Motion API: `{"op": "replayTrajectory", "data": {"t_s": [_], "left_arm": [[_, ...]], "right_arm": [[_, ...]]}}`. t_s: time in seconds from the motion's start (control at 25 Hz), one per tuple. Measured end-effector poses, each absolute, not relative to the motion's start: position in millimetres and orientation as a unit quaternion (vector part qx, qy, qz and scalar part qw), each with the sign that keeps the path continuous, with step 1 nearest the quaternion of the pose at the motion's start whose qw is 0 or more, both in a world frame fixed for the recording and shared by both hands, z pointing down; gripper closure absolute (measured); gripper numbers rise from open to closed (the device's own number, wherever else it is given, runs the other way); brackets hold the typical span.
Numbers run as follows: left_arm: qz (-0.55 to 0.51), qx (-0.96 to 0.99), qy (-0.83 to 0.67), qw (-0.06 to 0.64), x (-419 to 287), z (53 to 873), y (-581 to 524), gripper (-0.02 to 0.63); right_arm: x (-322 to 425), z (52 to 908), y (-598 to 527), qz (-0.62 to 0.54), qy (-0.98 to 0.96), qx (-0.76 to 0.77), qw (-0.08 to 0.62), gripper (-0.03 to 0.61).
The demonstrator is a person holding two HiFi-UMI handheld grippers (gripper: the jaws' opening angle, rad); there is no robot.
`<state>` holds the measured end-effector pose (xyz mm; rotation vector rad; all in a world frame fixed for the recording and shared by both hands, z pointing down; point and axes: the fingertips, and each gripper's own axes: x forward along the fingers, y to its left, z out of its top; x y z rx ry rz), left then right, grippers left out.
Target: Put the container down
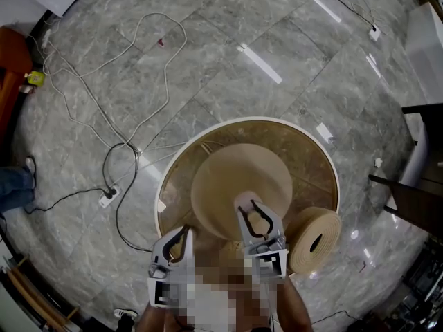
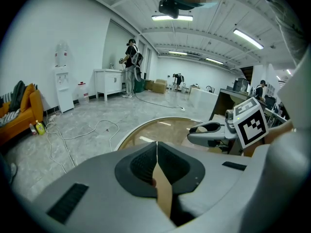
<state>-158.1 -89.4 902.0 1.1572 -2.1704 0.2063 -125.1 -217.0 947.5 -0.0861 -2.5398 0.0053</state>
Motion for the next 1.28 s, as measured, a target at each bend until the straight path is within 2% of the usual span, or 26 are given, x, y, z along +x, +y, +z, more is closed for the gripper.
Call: {"op": "replayTrajectory", "data": {"t_s": [0.08,0.24,0.32,0.88,1.28], "left_arm": [[0.078,0.444,-0.83,0.33,-156,900,-88,0.592],[0.079,0.444,-0.829,0.331,-154,895,-82,0.592],[0.081,0.445,-0.829,0.328,-154,889,-81,0.592],[0.09,0.474,-0.827,0.289,-155,795,-88,0.592],[0.091,0.516,-0.825,0.213,-162,647,-119,0.592]], "right_arm": [[-126,943,-215,0.007,-0.957,-0.036,0.287,0.448],[-126,933,-210,0.022,-0.958,-0.046,0.281,0.329],[-126,928,-209,0.025,-0.958,-0.048,0.283,0.31],[-119,826,-223,0.035,-0.968,-0.015,0.247,0.31],[-112,677,-242,0.024,-0.977,0.026,0.21,0.357]]}}
